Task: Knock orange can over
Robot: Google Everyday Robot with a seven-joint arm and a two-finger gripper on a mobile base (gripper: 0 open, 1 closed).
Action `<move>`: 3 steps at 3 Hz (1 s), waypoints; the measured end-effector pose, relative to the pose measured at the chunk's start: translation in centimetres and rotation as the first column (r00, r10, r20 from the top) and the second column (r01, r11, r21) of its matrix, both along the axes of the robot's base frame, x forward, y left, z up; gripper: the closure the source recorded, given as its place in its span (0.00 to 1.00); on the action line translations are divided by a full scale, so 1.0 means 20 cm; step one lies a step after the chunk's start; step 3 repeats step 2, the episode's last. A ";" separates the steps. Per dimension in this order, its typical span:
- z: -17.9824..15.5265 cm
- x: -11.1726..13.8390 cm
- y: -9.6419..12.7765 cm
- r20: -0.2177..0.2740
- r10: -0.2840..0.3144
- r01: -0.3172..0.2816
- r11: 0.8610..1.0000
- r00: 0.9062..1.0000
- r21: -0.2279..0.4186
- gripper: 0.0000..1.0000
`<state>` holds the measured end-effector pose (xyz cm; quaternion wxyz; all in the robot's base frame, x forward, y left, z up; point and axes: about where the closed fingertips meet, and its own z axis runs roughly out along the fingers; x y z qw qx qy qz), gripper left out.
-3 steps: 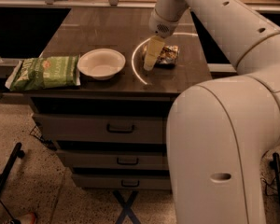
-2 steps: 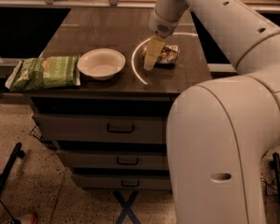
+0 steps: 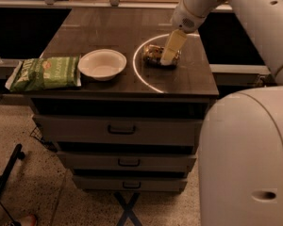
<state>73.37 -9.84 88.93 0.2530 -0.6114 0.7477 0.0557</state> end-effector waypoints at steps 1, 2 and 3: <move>0.12 -0.06 -0.14 0.047 -0.024 0.022 0.999 0.999 0.044 0.00; 0.13 -0.07 -0.17 0.050 -0.029 0.027 0.999 0.998 0.047 0.00; 0.13 -0.07 -0.17 0.050 -0.029 0.027 0.999 0.998 0.047 0.00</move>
Offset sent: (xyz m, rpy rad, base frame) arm -0.0119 -0.0274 0.0237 0.0414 -0.0457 -0.0220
